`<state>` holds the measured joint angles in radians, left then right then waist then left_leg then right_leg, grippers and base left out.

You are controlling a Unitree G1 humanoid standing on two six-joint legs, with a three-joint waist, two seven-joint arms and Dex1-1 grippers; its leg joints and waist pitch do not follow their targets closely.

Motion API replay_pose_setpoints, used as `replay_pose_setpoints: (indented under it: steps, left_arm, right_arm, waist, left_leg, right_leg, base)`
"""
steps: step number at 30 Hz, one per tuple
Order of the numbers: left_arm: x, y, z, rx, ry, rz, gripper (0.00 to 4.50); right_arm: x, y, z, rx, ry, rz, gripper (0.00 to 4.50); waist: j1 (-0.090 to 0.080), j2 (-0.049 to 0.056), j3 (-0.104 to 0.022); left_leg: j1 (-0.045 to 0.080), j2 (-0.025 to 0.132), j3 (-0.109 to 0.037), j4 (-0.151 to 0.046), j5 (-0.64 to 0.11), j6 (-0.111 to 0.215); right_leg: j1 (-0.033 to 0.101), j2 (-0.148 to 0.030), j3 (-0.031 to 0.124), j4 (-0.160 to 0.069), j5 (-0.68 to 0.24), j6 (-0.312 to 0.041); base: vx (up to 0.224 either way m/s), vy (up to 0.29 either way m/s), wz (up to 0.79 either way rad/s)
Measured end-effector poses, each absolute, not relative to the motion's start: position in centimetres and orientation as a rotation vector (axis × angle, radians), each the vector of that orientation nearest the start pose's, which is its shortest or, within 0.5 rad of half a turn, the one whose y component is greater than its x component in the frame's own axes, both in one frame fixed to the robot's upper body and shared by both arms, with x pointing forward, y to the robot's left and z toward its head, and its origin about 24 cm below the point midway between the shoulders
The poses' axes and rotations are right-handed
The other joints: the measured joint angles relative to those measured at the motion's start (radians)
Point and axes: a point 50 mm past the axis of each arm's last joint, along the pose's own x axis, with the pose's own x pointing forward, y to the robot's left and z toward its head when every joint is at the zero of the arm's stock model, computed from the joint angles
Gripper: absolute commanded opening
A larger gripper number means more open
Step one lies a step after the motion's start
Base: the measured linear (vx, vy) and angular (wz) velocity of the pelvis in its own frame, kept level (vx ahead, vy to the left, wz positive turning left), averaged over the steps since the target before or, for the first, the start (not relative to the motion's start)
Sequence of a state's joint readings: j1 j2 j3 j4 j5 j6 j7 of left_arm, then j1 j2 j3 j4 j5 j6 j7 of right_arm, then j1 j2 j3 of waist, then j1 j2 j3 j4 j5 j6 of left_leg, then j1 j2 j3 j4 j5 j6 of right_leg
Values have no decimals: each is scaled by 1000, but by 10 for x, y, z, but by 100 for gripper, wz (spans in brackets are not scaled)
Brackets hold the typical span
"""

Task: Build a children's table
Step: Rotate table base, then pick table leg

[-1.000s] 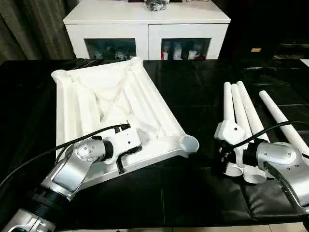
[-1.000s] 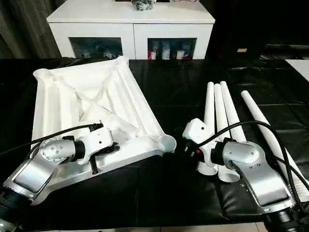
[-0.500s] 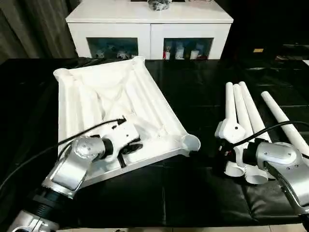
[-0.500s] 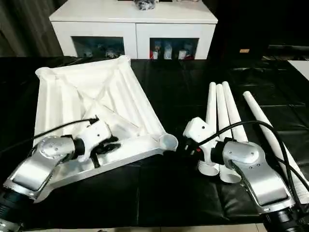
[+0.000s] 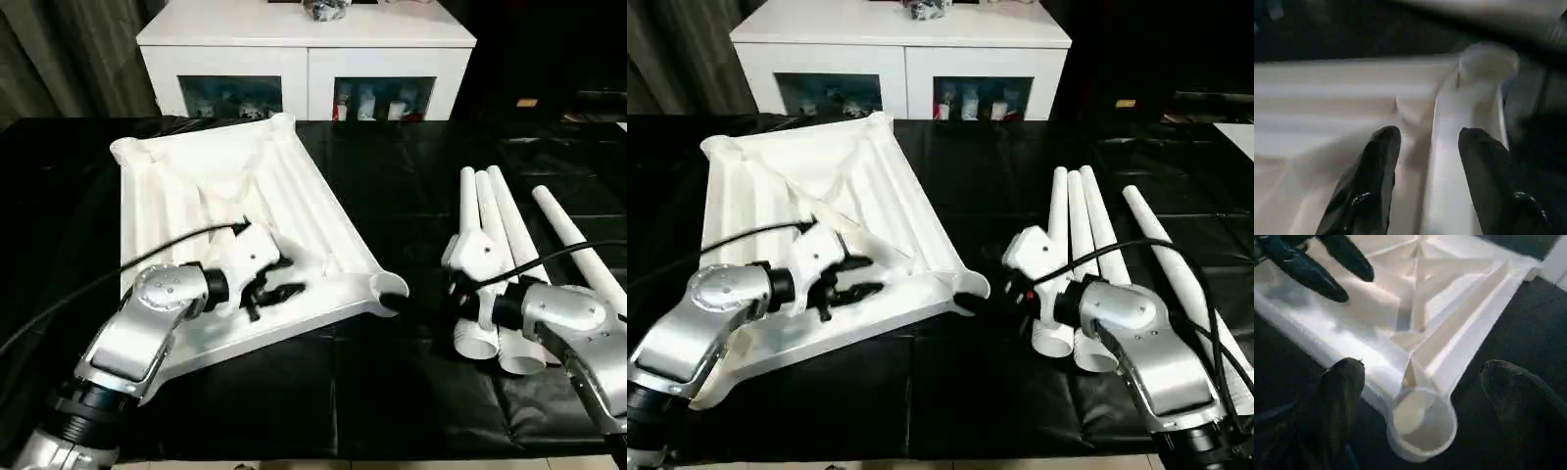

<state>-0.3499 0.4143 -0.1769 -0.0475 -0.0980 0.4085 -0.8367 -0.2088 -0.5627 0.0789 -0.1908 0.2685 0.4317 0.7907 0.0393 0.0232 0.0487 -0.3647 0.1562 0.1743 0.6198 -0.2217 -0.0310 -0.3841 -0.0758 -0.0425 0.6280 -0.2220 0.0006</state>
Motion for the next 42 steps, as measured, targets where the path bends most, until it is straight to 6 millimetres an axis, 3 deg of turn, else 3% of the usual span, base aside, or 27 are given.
replay_pose_setpoints:
  steps: [3,4,6,10,14,15,18,21,27,42]
  left_arm:
    - [290,132,110,300,121,-943,269]
    - [290,131,112,301,109,-941,301]
    - [289,130,113,307,98,-939,305]
    - [288,127,115,315,85,-952,344]
    - [286,125,116,336,78,-966,349]
    - [285,123,117,340,74,-976,379]
    - [282,121,119,355,64,-990,389]
    - [279,122,118,375,70,-996,430]
    - [269,116,119,401,63,-1075,440]
    - [254,107,120,403,121,-1219,440]
  right_arm:
    - [281,-176,120,-212,181,769,450]
    - [284,-178,124,-205,177,731,450]
    - [290,-184,129,-190,194,649,450]
    - [296,-188,124,-155,268,550,450]
    - [301,-188,123,-139,308,480,450]
    - [303,-187,124,-134,317,461,450]
    - [307,-193,124,-145,355,381,450]
    - [310,-204,117,-178,422,271,450]
    - [308,-219,97,-157,663,131,450]
    - [308,-220,81,-59,823,112,450]
  waist:
    - [-3,0,0]
    - [-3,0,0]
    - [-2,0,0]
    - [-2,0,0]
    - [-1,0,0]
    - [-1,-1,0]
    - [-1,-3,2]
    - [0,-6,3]
    - [-1,-11,6]
    - [1,-13,7]
  left_leg:
    - [0,0,0,1,0,0]
    - [0,0,0,1,0,-1]
    - [0,0,0,1,0,-1]
    - [0,0,0,1,0,-1]
    - [0,0,0,1,1,-1]
    - [0,0,0,1,1,-1]
    - [0,0,0,1,1,-2]
    - [0,0,0,1,1,-3]
    - [0,0,0,0,1,-4]
    - [2,0,0,0,3,-10]
  right_leg:
    - [0,0,0,0,1,-1]
    - [0,0,0,0,1,-1]
    - [0,0,0,0,1,-1]
    - [0,0,0,0,1,-1]
    - [-1,0,0,0,1,-1]
    - [0,0,0,0,1,-1]
    - [0,0,0,0,1,-1]
    - [0,0,0,0,1,-1]
    - [-1,0,0,1,1,-1]
    - [-1,0,1,4,4,2]
  base:
    - [0,0,0]
    - [0,0,0]
    - [0,0,0]
    - [0,0,0]
    - [0,0,0]
    - [0,0,0]
    - [0,0,0]
    - [0,0,0]
    - [0,0,0]
    - [0,0,0]
